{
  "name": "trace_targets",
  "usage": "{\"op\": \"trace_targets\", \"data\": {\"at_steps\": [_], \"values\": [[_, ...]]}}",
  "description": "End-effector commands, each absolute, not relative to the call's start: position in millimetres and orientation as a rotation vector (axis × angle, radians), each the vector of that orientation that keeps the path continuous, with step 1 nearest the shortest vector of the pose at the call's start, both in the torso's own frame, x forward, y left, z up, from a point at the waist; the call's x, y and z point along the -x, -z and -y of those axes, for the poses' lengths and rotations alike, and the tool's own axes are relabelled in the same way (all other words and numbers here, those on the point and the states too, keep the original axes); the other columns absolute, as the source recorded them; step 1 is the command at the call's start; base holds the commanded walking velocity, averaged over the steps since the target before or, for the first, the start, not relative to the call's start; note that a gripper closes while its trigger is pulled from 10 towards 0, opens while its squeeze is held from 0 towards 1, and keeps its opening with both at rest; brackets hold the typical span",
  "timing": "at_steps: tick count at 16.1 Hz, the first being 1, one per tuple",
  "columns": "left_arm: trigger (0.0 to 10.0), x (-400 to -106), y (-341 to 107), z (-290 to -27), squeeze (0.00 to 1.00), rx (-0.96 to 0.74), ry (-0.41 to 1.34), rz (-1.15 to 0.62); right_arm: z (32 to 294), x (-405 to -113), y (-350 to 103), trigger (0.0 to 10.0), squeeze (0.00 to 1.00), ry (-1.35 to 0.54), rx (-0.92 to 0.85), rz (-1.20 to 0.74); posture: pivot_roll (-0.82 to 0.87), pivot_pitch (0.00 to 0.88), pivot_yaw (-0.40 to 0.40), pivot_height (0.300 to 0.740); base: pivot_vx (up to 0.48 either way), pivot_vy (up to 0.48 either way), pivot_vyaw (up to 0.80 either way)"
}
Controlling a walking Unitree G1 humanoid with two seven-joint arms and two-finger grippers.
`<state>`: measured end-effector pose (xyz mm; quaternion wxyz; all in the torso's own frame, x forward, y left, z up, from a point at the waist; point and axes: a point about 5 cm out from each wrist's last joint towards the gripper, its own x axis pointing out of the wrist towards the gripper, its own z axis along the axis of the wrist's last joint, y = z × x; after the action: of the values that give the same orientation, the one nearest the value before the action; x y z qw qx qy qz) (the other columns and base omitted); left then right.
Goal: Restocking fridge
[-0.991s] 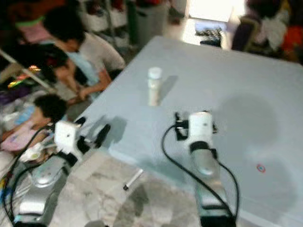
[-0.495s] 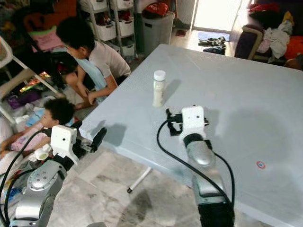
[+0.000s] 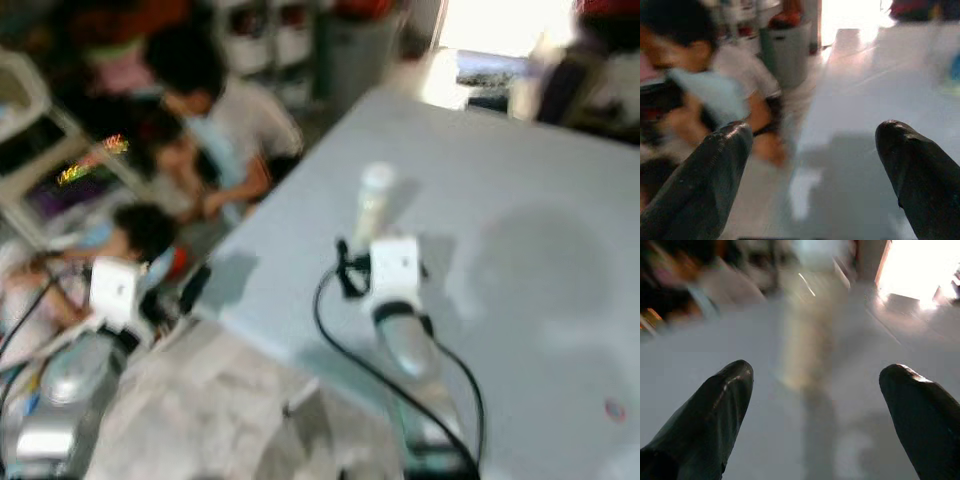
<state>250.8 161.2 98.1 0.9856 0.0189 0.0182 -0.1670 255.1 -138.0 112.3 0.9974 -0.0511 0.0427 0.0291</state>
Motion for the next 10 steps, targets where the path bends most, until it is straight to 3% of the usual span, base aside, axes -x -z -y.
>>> {"op": "trace_targets", "data": {"at_steps": [1, 6, 10], "values": [[10.0, -248.3, -96.5, -162.5, 0.0, -0.048, 0.339, -0.047, 137.1, -255.1, -118.3, 10.0, 0.0, -0.053, 0.091, -0.074, -0.01, 0.0, -0.003, 0.716, 0.0, 0.0, 0.0], [10.0, -248.3, -96.5, -161.9, 0.0, -0.041, 0.333, -0.047, 136.6, -255.8, -119.3, 10.0, 0.0, -0.058, 0.102, -0.095, 0.0, 0.0, -0.01, 0.716, 0.0, 0.0, 0.0], [10.0, -244.1, -97.9, -167.7, 0.0, -0.059, 0.328, -0.058, 152.5, -284.5, -123.9, 10.0, 0.0, -0.008, 0.134, -0.064, 0.03, 0.017, 0.003, 0.716, 0.0, 0.0, 0.0]]}}
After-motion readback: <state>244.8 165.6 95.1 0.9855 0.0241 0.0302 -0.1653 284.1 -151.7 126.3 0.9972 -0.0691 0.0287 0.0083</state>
